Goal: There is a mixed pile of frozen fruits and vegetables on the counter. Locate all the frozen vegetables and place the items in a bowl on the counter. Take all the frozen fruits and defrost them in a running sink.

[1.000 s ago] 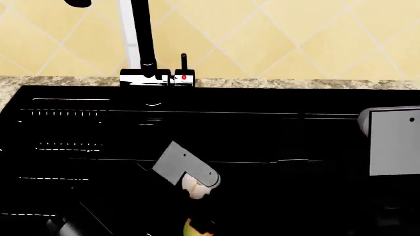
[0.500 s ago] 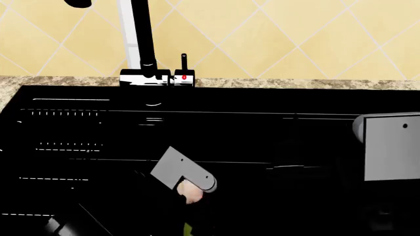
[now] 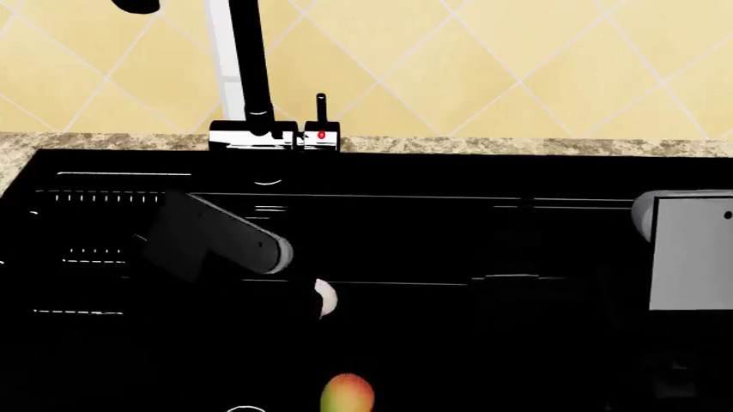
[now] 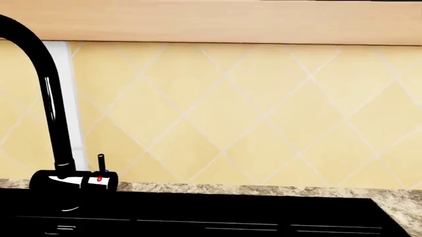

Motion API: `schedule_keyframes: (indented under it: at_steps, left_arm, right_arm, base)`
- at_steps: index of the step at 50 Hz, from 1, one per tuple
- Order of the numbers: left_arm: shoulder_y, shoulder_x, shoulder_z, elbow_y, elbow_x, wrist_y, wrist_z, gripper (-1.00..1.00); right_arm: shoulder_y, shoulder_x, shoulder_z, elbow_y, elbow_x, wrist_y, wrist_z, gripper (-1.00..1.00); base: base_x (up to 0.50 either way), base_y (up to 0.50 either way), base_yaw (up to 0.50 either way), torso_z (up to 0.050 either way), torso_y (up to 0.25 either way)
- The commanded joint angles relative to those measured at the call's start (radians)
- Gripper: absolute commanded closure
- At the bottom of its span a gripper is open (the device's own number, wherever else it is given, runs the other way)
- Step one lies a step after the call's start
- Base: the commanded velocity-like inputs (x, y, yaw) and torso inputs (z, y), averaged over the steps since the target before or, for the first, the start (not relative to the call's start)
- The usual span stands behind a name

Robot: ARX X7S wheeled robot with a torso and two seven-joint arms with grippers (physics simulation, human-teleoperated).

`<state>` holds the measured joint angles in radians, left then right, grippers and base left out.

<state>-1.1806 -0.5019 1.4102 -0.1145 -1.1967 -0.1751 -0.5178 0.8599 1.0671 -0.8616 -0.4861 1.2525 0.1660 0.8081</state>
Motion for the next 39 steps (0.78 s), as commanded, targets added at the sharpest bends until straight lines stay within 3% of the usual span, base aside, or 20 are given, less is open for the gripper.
schedule_keyframes:
  at_steps: [1,9,14,20,21,23,39]
  left_arm:
    - [0.010,-0.171,-0.041,0.242,0.012,0.036,-0.199,-1.00]
    - [0.042,-0.290,-0.069,0.359,0.039,0.081,-0.306,-1.00]
    - [0.074,-0.324,-0.064,0.403,0.070,0.101,-0.356,-1.00]
    - [0.088,-0.340,-0.071,0.404,0.090,0.121,-0.378,-1.00]
    - [0.090,-0.333,-0.060,0.396,0.098,0.110,-0.369,-1.00]
    - [0.082,-0.292,-0.057,0.372,0.102,0.100,-0.370,-1.00]
    - [0.010,-0.401,-0.092,0.562,0.070,0.042,-0.458,-1.00]
  right_arm:
    - [0.000,-0.014,0.004,-0.001,-0.021,-0.015,-0.004,-1.00]
    - [0.017,-0.026,-0.003,-0.006,-0.046,0.012,0.015,-1.00]
    - [-0.020,-0.033,-0.007,-0.004,-0.059,-0.028,-0.004,-1.00]
    - [-0.098,-0.035,0.003,0.025,-0.102,-0.126,0.005,-1.00]
    - [-0.063,-0.066,-0.035,0.060,-0.104,-0.047,-0.023,-1.00]
    - [-0.061,-0.060,-0.024,0.035,-0.118,-0.066,-0.024,-1.00]
    - [-0.001,0.005,0.009,-0.081,-0.077,-0.002,0.066,-1.00]
  base:
    - [0.00,0.00,0.00,0.000,0.000]
    - [0.00,0.00,0.00,0.000,0.000]
    - [0.00,0.00,0.00,0.000,0.000]
    - [0.00,0.00,0.00,0.000,0.000]
    - [0.00,0.00,0.00,0.000,0.000]
    - [0.00,0.00,0.00,0.000,0.000]
    - [0.00,0.00,0.00,0.000,0.000]
